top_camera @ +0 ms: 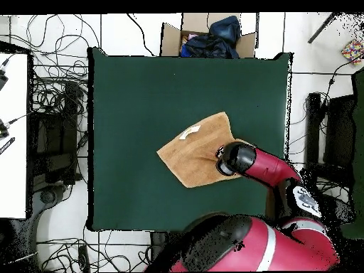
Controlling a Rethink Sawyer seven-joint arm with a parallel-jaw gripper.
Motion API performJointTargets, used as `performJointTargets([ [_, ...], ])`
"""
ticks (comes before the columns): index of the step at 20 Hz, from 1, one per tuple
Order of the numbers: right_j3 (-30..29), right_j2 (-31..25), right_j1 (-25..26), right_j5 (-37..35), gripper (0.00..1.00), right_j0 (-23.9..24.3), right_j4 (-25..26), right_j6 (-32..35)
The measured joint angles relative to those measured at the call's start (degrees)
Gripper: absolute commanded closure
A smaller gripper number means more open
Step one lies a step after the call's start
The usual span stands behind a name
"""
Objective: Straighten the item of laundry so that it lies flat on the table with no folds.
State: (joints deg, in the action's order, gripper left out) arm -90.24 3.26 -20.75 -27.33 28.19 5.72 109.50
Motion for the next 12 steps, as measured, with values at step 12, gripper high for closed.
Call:
performJointTargets([
  [12,-5.02,-1.79,-2.48,11.80,0.00,1.39,11.30,0.00],
])
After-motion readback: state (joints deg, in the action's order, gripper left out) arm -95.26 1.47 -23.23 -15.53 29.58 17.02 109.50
